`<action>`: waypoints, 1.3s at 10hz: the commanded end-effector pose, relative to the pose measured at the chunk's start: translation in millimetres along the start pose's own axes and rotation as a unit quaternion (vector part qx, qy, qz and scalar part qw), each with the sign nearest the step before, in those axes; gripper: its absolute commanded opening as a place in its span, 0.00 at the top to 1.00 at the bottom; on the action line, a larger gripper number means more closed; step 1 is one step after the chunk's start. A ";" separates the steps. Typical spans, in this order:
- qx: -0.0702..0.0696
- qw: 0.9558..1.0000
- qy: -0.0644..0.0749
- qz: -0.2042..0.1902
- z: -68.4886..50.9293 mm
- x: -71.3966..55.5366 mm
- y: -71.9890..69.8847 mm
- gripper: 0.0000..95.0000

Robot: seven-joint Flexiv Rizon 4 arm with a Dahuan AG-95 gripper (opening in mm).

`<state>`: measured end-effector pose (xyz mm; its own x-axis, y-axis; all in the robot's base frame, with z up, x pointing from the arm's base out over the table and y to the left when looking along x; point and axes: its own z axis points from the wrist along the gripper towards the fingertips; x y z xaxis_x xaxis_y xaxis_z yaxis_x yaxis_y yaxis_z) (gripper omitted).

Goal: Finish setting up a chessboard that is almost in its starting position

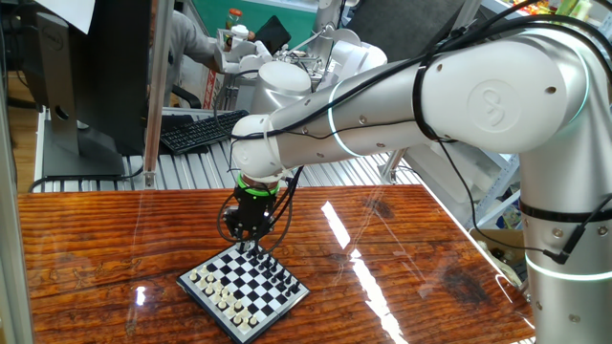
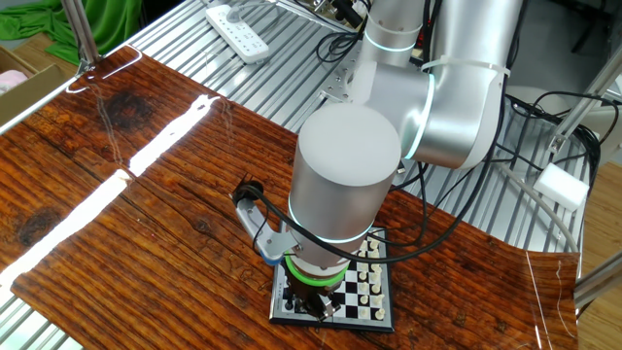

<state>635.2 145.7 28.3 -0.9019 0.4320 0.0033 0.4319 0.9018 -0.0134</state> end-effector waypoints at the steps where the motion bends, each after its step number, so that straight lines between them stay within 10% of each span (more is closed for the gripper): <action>1: 0.000 1.000 0.000 0.001 0.4 0.1 -0.3 1.00; 13: -0.001 1.000 0.003 0.006 0.0 -0.1 -0.1 1.00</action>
<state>635.5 145.5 28.6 -0.8968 0.4423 0.0075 0.4422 0.8968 -0.0118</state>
